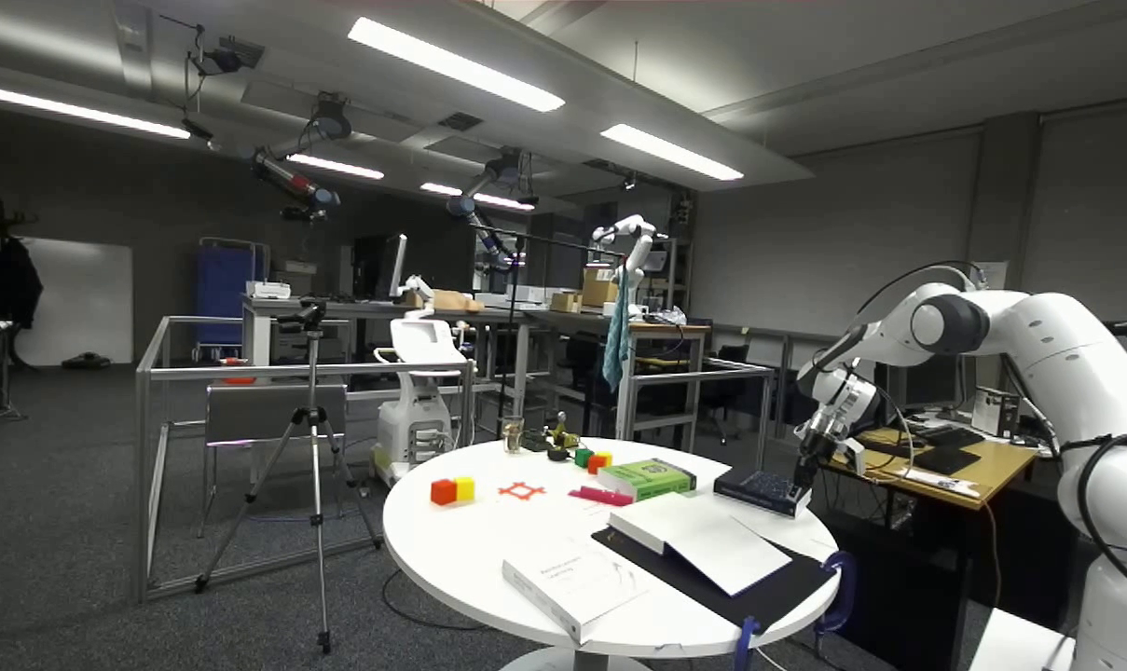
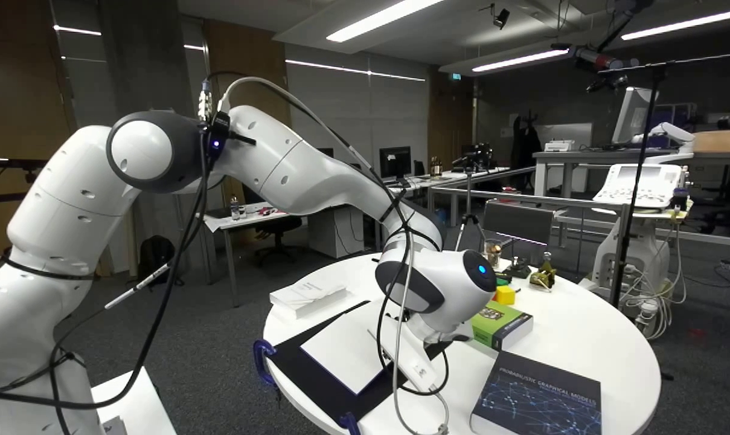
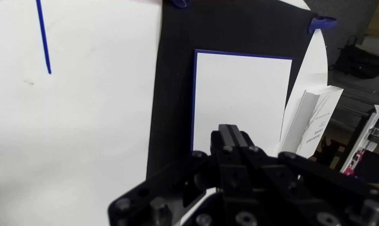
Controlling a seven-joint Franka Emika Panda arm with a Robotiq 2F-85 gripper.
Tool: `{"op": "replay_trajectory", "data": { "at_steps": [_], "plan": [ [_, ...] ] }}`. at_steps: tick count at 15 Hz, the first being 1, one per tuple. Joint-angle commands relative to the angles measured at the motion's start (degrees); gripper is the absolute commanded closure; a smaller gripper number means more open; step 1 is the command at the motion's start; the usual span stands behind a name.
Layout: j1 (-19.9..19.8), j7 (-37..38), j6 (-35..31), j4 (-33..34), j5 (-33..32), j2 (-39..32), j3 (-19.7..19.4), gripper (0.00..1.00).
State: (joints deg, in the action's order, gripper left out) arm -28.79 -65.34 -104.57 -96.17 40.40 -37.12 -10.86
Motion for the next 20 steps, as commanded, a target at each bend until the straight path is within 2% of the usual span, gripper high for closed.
{"op": "replay_trajectory", "data": {
  "at_steps": [1, 11, 20],
  "plan": [
    [-2.41, 2.17, 1.26, 5.59, 2.65, -4.52, 1.75, 1.00],
    [-3.01, 10.60, 1.87, 19.62, 2.91, -15.54, 5.51, 1.00],
    [-3.13, 14.50, 1.26, 23.49, 2.98, -19.54, 8.19, 1.00]
  ]
}}
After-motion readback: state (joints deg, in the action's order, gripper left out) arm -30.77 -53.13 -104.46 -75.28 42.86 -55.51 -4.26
